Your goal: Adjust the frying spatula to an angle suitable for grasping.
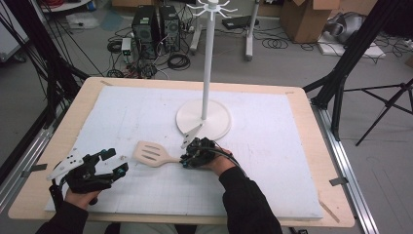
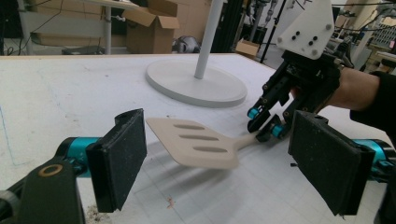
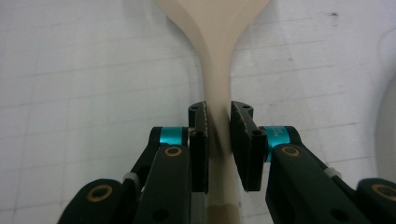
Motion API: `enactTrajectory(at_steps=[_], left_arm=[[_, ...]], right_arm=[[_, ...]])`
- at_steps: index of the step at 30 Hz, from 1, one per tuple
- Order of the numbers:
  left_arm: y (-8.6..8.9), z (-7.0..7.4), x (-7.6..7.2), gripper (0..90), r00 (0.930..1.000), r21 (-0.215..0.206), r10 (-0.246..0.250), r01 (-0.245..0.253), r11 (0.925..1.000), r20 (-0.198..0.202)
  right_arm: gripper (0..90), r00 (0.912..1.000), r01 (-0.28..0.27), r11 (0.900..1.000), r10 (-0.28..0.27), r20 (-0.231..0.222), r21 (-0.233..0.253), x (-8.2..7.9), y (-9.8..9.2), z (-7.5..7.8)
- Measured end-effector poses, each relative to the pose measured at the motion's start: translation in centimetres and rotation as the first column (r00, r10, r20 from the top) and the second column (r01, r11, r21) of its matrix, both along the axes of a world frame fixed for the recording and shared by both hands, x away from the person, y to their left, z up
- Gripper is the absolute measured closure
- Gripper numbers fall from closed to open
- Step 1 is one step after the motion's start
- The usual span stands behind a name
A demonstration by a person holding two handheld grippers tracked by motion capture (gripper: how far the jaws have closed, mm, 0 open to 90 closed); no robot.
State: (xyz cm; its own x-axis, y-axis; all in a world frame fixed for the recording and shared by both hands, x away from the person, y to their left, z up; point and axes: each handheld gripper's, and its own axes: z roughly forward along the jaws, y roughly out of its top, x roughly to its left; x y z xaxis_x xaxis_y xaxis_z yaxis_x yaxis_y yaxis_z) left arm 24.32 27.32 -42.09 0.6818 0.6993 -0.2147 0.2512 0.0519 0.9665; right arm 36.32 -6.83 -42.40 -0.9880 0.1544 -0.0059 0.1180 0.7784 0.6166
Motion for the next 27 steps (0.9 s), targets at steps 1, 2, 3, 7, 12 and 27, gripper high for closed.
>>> enactTrajectory(at_steps=[1, 2, 3, 7, 12, 27], left_arm=[[0.0, 0.0, 0.0, 19.5, 1.0, 0.003, 0.001, -0.001, 1.0, 0.0], [0.0, 0.0, 0.0, 19.5, 1.0, 0.003, 0.001, -0.001, 1.0, 0.0], [0.0, 0.0, 0.0, 19.5, 1.0, 0.002, 0.001, -0.001, 1.0, 0.0], [0.0, 0.0, 0.0, 19.5, 1.0, 0.001, 0.001, -0.001, 1.0, 0.0], [-0.1, 0.0, 0.0, 19.5, 1.0, 0.004, -0.001, 0.001, 1.0, -0.001], [0.1, 0.0, -0.1, 19.5, 1.0, 0.005, 0.006, -0.006, 1.0, -0.002]], right_arm=[[77.5, 0.9995, -0.026, 1.0, 0.026, -0.017, 0.002, -0.2, -0.1, -0.1], [77.5, 0.9995, -0.026, 1.0, 0.026, -0.017, 0.002, -0.2, -0.1, -0.1], [77.5, 0.9992, -0.031, 1.0, 0.031, -0.024, 0.0, -0.3, -0.2, 0.0], [77.5, 0.9953, -0.092, 0.996, 0.092, -0.029, 0.015, -0.5, -0.5, 0.0], [77.5, 0.9868, -0.156, 0.988, 0.156, -0.043, 0.016, -1.1, -0.8, 0.1], [34.8, 0.9952, 0.096, 0.981, -0.098, 0.004, 0.169, -2.8, -2.9, 2.1]])
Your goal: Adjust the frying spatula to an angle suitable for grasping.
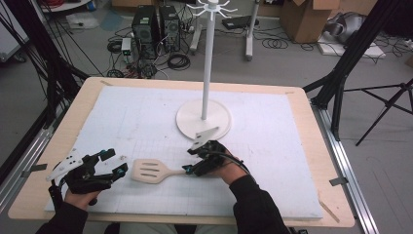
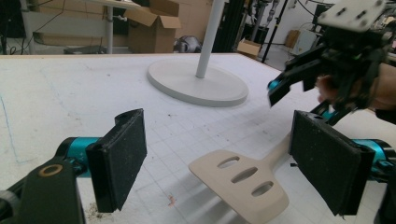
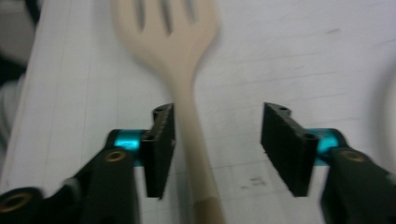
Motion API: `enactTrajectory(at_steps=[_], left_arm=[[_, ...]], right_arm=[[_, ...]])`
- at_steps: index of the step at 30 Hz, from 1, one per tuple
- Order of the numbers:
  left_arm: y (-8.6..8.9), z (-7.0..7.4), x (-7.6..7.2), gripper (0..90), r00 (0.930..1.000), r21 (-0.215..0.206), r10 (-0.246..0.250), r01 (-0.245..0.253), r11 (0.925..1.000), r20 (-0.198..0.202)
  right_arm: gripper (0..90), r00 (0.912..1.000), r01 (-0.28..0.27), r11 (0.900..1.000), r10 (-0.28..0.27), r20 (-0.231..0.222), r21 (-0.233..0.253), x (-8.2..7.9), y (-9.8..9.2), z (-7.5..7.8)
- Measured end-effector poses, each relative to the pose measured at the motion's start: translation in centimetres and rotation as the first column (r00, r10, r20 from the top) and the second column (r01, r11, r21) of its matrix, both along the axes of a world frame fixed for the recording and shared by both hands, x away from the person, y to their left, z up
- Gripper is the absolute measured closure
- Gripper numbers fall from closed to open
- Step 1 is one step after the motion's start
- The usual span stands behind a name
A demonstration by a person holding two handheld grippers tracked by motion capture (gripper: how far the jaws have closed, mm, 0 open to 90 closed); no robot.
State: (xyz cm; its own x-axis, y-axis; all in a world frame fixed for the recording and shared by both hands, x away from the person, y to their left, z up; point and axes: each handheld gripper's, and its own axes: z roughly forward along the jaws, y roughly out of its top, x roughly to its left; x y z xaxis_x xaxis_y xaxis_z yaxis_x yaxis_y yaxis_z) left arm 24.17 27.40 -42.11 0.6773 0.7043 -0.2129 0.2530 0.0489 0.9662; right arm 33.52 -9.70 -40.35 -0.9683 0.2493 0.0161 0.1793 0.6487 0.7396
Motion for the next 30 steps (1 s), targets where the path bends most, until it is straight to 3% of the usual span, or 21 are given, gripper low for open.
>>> enactTrajectory(at_steps=[1, 2, 3, 6, 7, 9, 11, 14, 17, 21, 24, 30], left_arm=[[0.0, 0.0, 0.0, 19.5, 1.0, 0.0, 0.0, 0.0, 1.0, 0.001], [0.0, 0.0, 0.0, 19.5, 1.0, 0.0, 0.001, -0.001, 1.0, 0.0], [0.0, 0.0, 0.0, 19.5, 1.0, -0.001, 0.002, -0.002, 1.0, -0.001], [-0.1, 0.0, -0.1, 19.5, 1.0, 0.002, 0.003, -0.003, 1.0, 0.002], [-0.1, 0.0, -0.1, 19.5, 1.0, 0.003, 0.002, -0.002, 1.0, 0.001], [-0.2, 0.0, -0.1, 19.6, 1.0, 0.005, 0.002, -0.002, 1.0, 0.001], [-0.2, 0.0, 0.0, 19.6, 1.0, 0.003, 0.005, -0.005, 1.0, 0.001], [-0.2, 0.0, 0.1, 19.6, 1.0, 0.004, 0.005, -0.005, 1.0, 0.001], [-0.2, 0.0, 0.1, 19.6, 1.0, 0.003, 0.005, -0.005, 1.0, 0.001], [-0.3, 0.0, 0.2, 19.6, 1.0, 0.007, 0.003, -0.003, 1.0, 0.0], [-0.3, 0.0, 0.1, 19.7, 1.0, 0.007, 0.004, -0.004, 1.0, -0.001], [-0.3, -0.1, 0.1, 19.7, 1.0, 0.01, 0.008, -0.008, 0.9999, -0.004]], right_arm=[[34.8, 1.0, 0.0, 1.0, 0.0, 0.0, 0.0, 0.0, 0.0, 0.0], [33.7, 0.9987, 0.052, 0.997, -0.052, -0.006, 0.062, -0.5, -0.9, 0.2], [33.4, 0.9913, 0.131, 0.983, -0.132, -0.005, 0.125, -1.2, -2.2, 0.2], [40.3, 0.9656, 0.25, 0.952, -0.259, 0.025, 0.178, -3.1, -5.0, 0.0], [46.6, 0.9544, 0.284, 0.942, -0.296, 0.041, 0.18, -3.8, -6.1, -0.2], [57.1, 0.9226, 0.366, 0.917, -0.38, 0.065, 0.16, -5.1, -8.1, -0.7], [73.6, 0.909, 0.396, 0.908, -0.409, 0.081, 0.136, -6.1, -9.9, -1.2], [87.6, 0.9089, 0.405, 0.907, -0.413, 0.058, 0.113, -7.3, -11.6, -2.0], [89.1, 0.9155, 0.398, 0.917, -0.399, 0.049, 0.043, -8.0, -12.2, -2.8], [89.1, 0.9197, 0.391, 0.92, -0.391, 0.037, -0.006, -7.7, -11.5, -3.3], [89.1, 0.9179, 0.396, 0.917, -0.395, 0.042, -0.042, -7.1, -10.9, -3.7], [89.1, 0.9066, 0.421, 0.907, -0.419, 0.054, -0.035, -6.4, -10.8, -3.7]])
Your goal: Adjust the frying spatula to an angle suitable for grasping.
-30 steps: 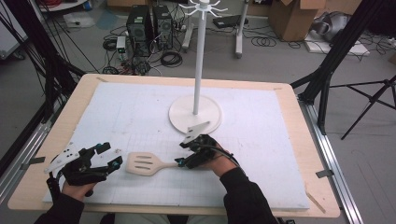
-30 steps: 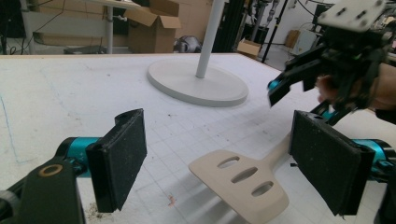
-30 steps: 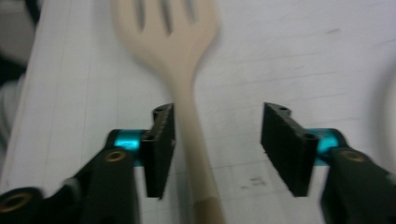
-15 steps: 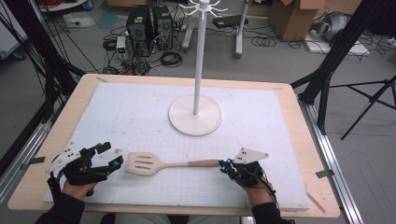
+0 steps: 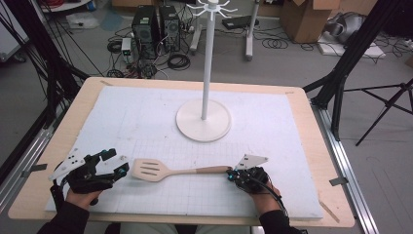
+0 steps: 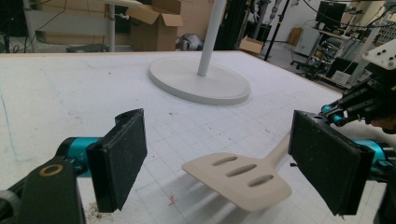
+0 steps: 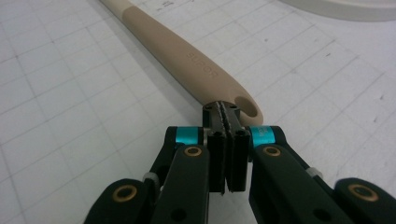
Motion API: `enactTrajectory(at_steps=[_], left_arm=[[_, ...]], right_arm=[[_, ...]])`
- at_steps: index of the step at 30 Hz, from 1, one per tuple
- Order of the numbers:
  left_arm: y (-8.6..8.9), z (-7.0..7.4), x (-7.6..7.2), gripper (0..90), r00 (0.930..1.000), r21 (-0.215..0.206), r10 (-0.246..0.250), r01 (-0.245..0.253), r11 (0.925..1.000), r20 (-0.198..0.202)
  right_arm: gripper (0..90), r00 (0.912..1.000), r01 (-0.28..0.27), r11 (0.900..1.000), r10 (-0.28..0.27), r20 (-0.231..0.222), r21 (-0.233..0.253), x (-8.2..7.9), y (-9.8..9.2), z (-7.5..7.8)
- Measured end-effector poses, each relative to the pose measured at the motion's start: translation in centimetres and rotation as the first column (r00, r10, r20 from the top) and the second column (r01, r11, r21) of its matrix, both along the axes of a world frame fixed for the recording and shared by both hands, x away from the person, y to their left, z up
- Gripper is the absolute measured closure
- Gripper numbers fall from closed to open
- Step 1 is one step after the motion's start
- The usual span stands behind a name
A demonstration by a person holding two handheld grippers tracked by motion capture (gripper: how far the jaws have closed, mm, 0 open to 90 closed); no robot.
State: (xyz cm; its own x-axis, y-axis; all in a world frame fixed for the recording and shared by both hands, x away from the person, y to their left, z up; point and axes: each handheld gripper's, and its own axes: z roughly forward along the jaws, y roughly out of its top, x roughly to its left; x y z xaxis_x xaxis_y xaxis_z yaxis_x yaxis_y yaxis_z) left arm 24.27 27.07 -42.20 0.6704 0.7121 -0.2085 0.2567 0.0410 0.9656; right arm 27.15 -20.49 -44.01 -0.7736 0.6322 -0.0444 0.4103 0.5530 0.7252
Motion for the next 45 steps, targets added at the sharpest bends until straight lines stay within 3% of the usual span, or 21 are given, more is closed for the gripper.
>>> enactTrajectory(at_steps=[5, 9, 16, 27, 38, 42, 45], left_arm=[[-0.1, 0.0, 0.0, 19.8, 1.0, 0.004, -0.002, 0.002, 1.0, -0.001], [0.0, 0.0, 0.0, 19.8, 1.0, -0.001, 0.001, -0.001, 1.0, 0.0], [0.0, 0.0, 0.0, 20.0, 1.0, 0.0, -0.003, 0.003, 1.0, -0.004], [0.0, -0.1, 0.0, 20.8, 1.0, 0.0, 0.001, -0.001, 1.0, -0.007], [-0.1, -0.1, 0.1, 20.8, 0.9999, -0.002, -0.003, 0.003, 1.0, -0.01], [0.0, -0.1, 0.1, 20.9, 0.9999, -0.004, -0.007, 0.007, 1.0, -0.009], [0.1, -0.1, 0.1, 21.0, 1.0, -0.009, -0.005, 0.005, 0.9999, -0.008]], right_arm=[[89.1, 0.9997, 0.019, 1.0, -0.019, 0.013, 0.0, 0.3, 0.1, 0.2], [89.2, 0.9997, 0.009, 1.0, -0.009, -0.024, -0.008, 0.0, 0.1, 0.1], [89.2, 0.9986, 0.051, 0.997, -0.05, 0.015, -0.052, 0.4, 0.2, 0.2], [89.1, 0.9956, 0.084, 0.993, -0.08, 0.049, -0.077, 2.3, 0.9, 0.1], [84.4, 0.986, 0.165, 0.985, -0.163, 0.034, -0.057, 4.5, 1.6, 0.1], [76.1, 0.9807, 0.195, 0.98, -0.194, 0.025, -0.027, 4.9, 1.6, 0.0], [58.5, 0.9765, 0.213, 0.977, -0.214, 0.027, 0.026, 4.4, 1.1, 0.6]])
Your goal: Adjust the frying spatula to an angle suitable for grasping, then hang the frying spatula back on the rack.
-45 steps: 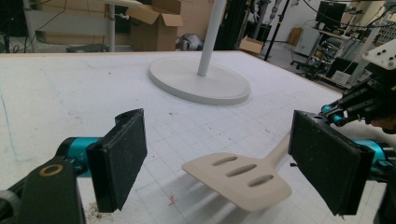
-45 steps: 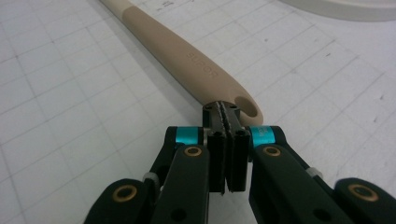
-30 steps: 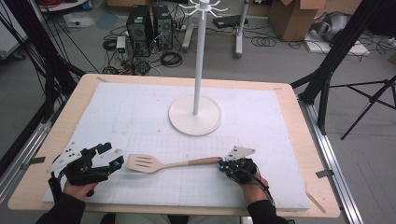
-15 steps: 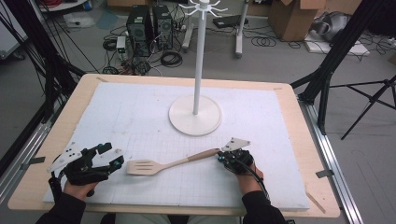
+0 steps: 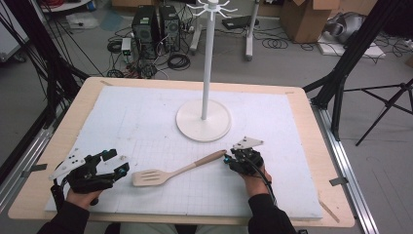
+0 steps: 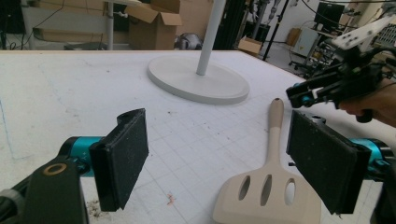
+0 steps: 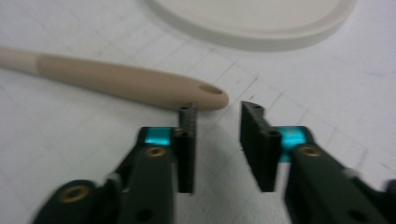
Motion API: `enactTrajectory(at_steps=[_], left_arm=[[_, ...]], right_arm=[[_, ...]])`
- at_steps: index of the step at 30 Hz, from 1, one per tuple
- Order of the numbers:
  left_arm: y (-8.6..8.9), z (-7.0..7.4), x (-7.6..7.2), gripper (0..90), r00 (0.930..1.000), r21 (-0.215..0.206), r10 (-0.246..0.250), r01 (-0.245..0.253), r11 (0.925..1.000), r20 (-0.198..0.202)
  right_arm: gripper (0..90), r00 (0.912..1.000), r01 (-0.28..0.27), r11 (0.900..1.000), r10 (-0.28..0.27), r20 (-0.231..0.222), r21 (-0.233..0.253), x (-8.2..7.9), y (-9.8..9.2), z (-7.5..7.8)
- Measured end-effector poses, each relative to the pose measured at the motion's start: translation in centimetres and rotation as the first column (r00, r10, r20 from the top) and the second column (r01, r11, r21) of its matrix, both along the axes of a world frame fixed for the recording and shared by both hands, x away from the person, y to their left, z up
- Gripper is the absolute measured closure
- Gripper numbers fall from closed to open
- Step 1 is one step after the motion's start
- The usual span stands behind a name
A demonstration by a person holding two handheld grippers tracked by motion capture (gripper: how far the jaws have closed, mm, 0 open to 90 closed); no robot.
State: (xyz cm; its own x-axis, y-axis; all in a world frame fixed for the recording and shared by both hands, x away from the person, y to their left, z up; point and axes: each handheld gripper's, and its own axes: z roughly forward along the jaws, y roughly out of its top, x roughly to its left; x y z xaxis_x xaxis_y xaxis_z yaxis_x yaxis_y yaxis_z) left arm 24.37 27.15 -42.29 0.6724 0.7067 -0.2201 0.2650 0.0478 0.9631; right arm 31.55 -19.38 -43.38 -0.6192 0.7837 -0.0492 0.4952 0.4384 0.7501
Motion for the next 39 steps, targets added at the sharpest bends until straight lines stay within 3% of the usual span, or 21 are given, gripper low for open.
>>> enactTrajectory(at_steps=[2, 5, 9, 14, 20, 39], left_arm=[[0.1, 0.0, 0.0, 20.9, 1.0, -0.013, 0.002, -0.002, 0.9999, -0.001], [0.1, 0.1, -0.1, 20.2, 0.9999, -0.017, 0.008, -0.008, 0.9998, 0.007], [0.0, 0.1, -0.1, 19.0, 0.9999, -0.013, 0.009, -0.009, 0.9999, 0.009], [-0.4, 0.3, -0.1, 18.6, 0.9996, -0.013, -0.004, 0.004, 0.9999, 0.026], [-0.6, 0.2, 0.2, 18.2, 0.9996, -0.019, -0.013, 0.013, 0.9997, 0.023], [-1.5, 0.7, 0.5, 18.4, 0.9978, 0.005, -0.057, 0.057, 0.9984, 0.034]], right_arm=[[45.7, 1.0, -0.006, 0.996, 0.005, 0.008, 0.088, -0.7, -0.8, 0.8], [31.8, 0.9991, -0.009, 0.986, 0.002, 0.043, 0.165, -2.6, -2.5, 1.9], [22.3, 0.997, -0.014, 0.979, -0.002, 0.077, 0.202, -5.1, -5.2, 2.3], [19.9, 0.9899, 0.009, 0.978, -0.038, 0.137, 0.208, -6.9, -7.9, 2.4], [18.6, 0.9824, 0.02, 0.978, -0.057, 0.178, 0.206, -7.2, -8.3, 2.7], [18.8, 0.9811, 0.035, 0.979, -0.072, 0.18, 0.2, -7.7, -8.5, 2.7]])
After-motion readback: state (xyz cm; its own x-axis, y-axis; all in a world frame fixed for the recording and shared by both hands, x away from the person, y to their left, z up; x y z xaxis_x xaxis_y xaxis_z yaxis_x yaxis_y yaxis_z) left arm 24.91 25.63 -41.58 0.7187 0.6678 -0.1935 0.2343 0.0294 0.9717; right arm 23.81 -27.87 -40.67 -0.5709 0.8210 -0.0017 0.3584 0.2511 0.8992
